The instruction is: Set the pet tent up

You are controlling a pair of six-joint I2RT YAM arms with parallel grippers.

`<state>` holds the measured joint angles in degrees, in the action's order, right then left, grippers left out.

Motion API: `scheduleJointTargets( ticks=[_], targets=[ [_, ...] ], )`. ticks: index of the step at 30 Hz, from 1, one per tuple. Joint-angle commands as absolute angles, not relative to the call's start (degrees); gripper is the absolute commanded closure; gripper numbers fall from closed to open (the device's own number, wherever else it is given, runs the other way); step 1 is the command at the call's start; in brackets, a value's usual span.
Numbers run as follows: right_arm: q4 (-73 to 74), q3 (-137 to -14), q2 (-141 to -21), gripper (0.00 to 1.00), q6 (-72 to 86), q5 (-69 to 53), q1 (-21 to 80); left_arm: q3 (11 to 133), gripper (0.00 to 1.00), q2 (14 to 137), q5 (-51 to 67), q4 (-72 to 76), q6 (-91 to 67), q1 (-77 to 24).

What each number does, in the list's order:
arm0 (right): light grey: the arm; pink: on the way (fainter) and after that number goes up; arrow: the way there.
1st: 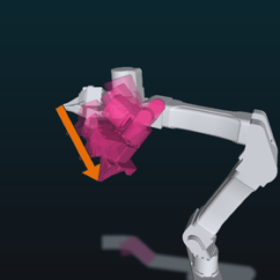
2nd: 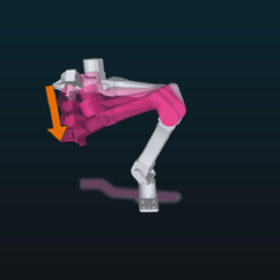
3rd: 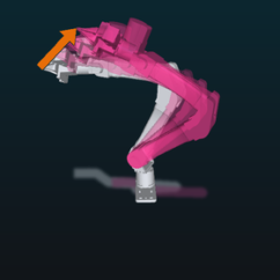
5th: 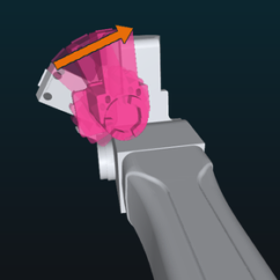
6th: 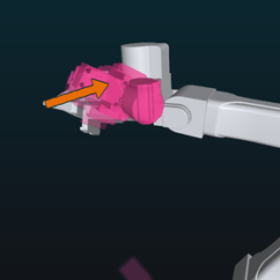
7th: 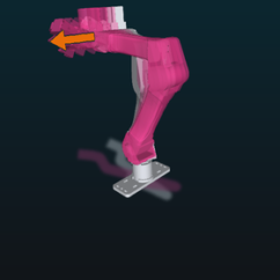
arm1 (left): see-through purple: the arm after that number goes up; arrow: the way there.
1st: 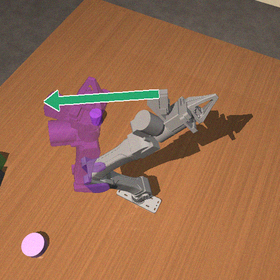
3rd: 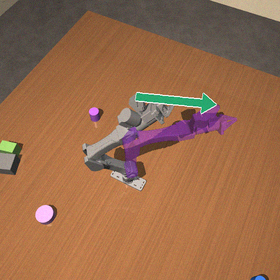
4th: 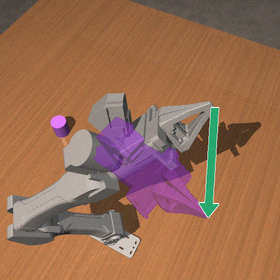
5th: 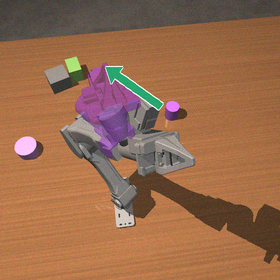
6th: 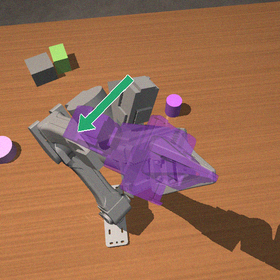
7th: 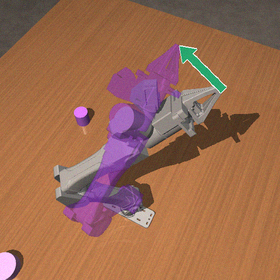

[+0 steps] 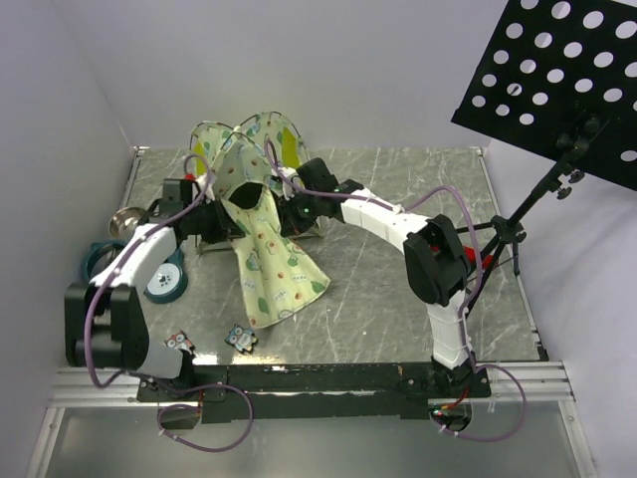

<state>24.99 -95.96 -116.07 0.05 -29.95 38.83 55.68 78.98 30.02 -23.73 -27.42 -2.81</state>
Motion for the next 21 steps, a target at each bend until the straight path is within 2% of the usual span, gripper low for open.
scheduleJointTargets(
  ticks=[1, 5, 8, 12, 16, 21],
  targets=[
    [17.8, -98.4, -116.5, 1.0, 2.2, -21.0, 40.0, 60.3, 0.87, 84.2, 28.3, -11.6, -21.7, -7.3],
    [16.2, -96.3, -116.2, 1.0, 1.5, -17.3, 40.7, 62.5, 0.74, 88.2, 28.8, -4.9, -17.1, -10.3],
    [15.8, -94.7, -115.7, 1.0, 2.4, -14.9, 40.4, 64.3, 0.75, 92.9, 27.4, -3.2, -15.9, -10.9],
    [16.4, -92.5, -112.6, 0.99, 3.4, -16.6, 40.4, 73.1, 0.76, 104.1, 26.6, -13.1, -11.4, -10.8],
    [19.5, -92.5, -109.3, 0.85, 4.7, -19.1, 40.4, 77.3, 0.78, 111.8, 23.9, -19.9, -12.9, -7.5],
    [21.8, -90.3, -103.5, 0.63, 6.0, -23.7, 40.2, 76.0, 0.6, 108.6, 22.7, -19.5, -8.6, -5.1]
  ],
)
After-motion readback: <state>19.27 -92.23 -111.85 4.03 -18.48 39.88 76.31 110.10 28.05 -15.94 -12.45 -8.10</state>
